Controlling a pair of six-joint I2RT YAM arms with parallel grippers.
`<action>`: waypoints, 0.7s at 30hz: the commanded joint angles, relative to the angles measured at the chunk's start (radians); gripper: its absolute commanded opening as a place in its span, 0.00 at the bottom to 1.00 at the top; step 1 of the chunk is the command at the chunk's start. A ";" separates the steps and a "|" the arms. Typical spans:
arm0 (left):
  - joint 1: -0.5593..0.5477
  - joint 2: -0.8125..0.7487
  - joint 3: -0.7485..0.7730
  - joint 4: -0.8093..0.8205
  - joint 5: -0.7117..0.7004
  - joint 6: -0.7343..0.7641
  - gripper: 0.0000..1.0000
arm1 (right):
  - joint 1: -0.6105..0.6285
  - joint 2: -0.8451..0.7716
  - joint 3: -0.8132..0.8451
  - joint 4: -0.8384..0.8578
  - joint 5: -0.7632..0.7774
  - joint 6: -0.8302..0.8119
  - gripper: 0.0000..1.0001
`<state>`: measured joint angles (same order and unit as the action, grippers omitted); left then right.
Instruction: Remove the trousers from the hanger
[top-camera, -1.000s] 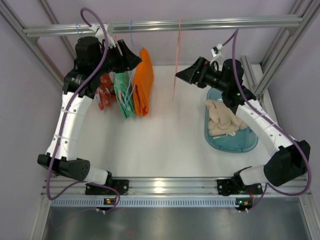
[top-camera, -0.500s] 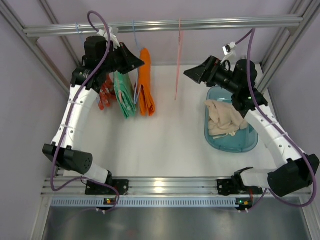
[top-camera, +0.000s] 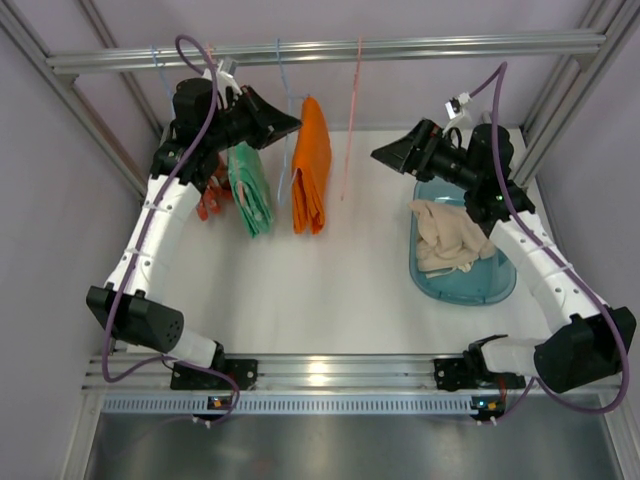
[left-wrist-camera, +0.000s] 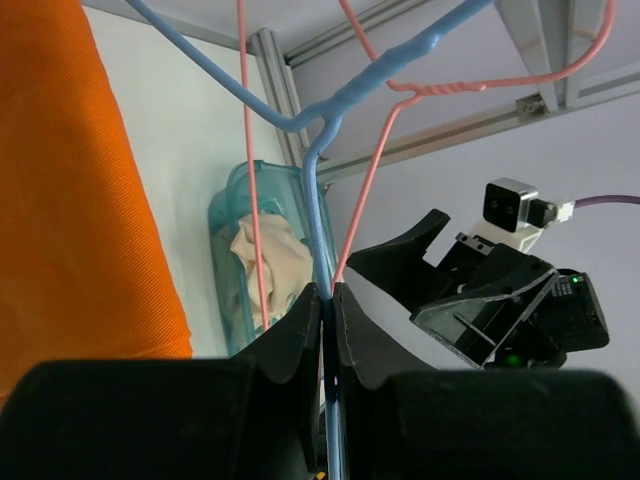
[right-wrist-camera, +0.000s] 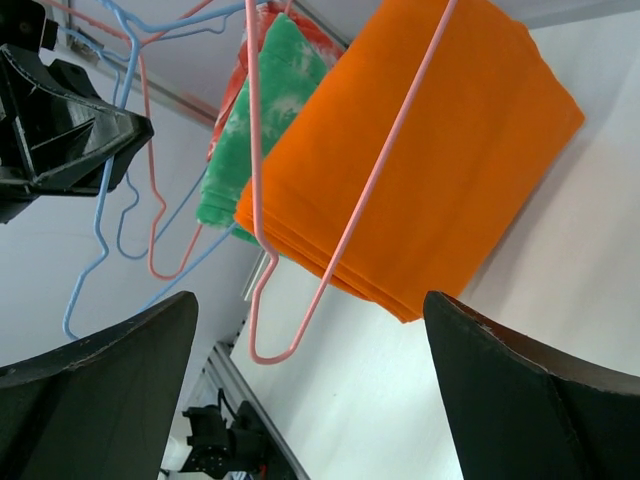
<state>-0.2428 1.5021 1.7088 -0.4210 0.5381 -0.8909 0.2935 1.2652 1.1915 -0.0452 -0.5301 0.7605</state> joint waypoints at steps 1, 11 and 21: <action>0.000 -0.074 0.017 0.278 0.013 -0.071 0.00 | -0.019 -0.015 0.011 0.067 -0.041 0.013 0.96; -0.001 -0.063 -0.007 0.346 0.052 -0.201 0.00 | -0.027 -0.006 0.017 0.074 -0.059 0.016 0.96; -0.007 -0.065 -0.118 0.346 0.082 -0.338 0.04 | -0.027 -0.001 0.013 0.073 -0.062 0.017 0.96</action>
<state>-0.2485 1.4899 1.5925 -0.2306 0.6132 -1.1564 0.2829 1.2652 1.1915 -0.0303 -0.5781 0.7696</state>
